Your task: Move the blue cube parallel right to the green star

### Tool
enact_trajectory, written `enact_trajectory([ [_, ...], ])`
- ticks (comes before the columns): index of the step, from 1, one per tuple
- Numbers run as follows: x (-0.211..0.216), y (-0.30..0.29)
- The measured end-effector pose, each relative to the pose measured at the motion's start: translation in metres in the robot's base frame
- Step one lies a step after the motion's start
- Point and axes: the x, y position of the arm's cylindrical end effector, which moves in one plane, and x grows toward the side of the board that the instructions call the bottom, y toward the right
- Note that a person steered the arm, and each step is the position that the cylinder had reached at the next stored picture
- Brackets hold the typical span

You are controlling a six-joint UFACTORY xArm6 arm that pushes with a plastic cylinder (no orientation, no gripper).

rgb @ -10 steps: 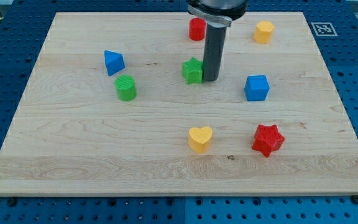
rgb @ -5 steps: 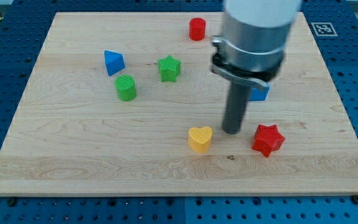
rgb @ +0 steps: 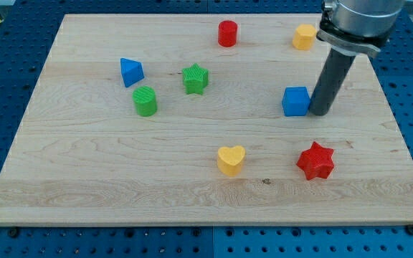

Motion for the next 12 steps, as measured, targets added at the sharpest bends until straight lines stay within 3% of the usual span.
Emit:
enact_trajectory([
  [3,-0.003,-0.038],
  [5,0.037,-0.046],
  [9,-0.014,-0.076],
  [11,0.007,-0.073],
  [12,-0.004,-0.061],
])
